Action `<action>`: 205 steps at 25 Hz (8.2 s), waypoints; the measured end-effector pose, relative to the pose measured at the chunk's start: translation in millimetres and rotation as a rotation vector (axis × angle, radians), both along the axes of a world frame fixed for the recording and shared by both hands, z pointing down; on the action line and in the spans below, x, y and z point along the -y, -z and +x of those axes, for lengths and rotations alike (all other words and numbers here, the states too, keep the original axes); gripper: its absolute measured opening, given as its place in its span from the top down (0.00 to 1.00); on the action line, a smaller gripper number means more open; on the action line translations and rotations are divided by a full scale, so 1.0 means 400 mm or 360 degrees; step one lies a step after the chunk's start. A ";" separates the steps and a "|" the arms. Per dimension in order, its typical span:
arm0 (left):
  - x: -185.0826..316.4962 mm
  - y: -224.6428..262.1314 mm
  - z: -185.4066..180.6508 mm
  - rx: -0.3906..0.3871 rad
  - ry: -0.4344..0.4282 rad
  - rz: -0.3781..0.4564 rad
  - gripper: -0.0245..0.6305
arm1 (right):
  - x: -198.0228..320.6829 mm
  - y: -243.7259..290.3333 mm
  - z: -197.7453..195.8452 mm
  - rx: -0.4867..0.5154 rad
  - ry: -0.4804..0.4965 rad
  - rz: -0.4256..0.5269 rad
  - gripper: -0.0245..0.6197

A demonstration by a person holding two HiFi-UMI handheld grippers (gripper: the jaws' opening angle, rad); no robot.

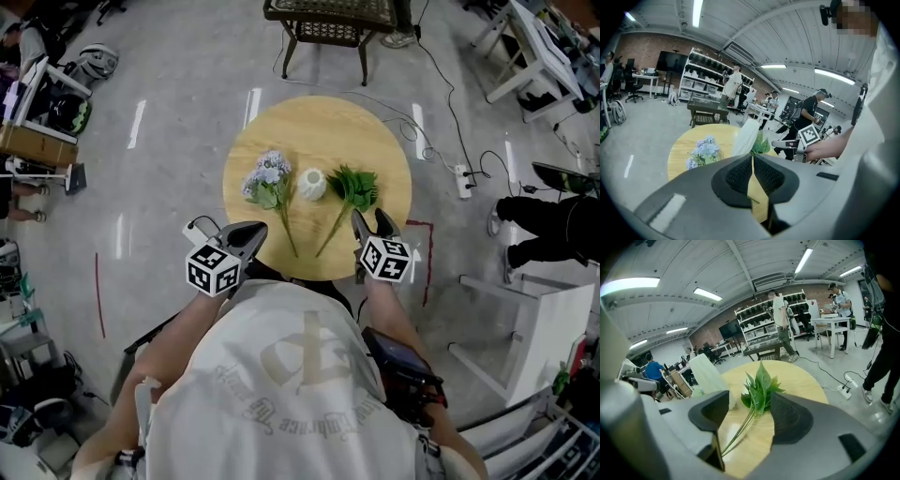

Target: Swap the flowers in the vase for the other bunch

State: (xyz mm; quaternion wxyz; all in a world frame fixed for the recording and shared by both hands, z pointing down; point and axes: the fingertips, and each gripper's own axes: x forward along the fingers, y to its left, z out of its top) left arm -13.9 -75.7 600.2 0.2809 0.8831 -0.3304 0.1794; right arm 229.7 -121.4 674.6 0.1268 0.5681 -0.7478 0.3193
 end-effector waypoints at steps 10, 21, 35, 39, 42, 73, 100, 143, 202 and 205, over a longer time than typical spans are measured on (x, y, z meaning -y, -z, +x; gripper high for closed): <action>0.019 -0.015 -0.017 -0.0029 -0.0097 -0.0045 0.94 | 0.045 -0.043 0.011 -0.0049 -0.0106 -0.0128 0.58; 0.022 -0.034 -0.122 -0.0051 -0.0021 -0.0128 0.94 | 0.138 -0.122 0.004 -0.0084 -0.0184 -0.0321 0.55; 0.033 -0.046 -0.189 -0.0056 0.0101 -0.0161 0.94 | 0.166 -0.217 0.039 -0.0024 -0.0260 -0.0496 0.57; 0.028 -0.050 -0.205 -0.0050 0.0122 -0.0180 0.94 | 0.166 -0.213 0.039 -0.0028 -0.0247 -0.0494 0.69; 0.031 -0.050 -0.208 -0.0048 0.0124 -0.0180 0.94 | 0.162 -0.208 0.042 -0.0007 -0.0256 -0.0479 0.76; 0.064 -0.041 -0.095 -0.0117 -0.0153 -0.0137 0.94 | 0.062 0.028 0.065 0.0265 -0.0345 -0.0069 0.93; 0.076 -0.022 -0.065 -0.0223 -0.0303 -0.0115 0.94 | 0.050 0.309 0.014 0.0245 -0.0154 0.0303 0.93; 0.115 0.002 -0.112 -0.0239 -0.0198 -0.0065 0.94 | 0.283 0.770 -0.013 0.0274 0.0152 0.0884 0.93; 0.089 -0.005 -0.173 -0.0197 -0.0105 -0.0078 0.94 | 0.191 0.532 -0.314 0.0072 0.0658 0.0913 0.93; 0.087 -0.003 -0.176 -0.0194 -0.0101 -0.0076 0.94 | 0.181 0.519 -0.326 0.0048 0.0680 0.0905 0.93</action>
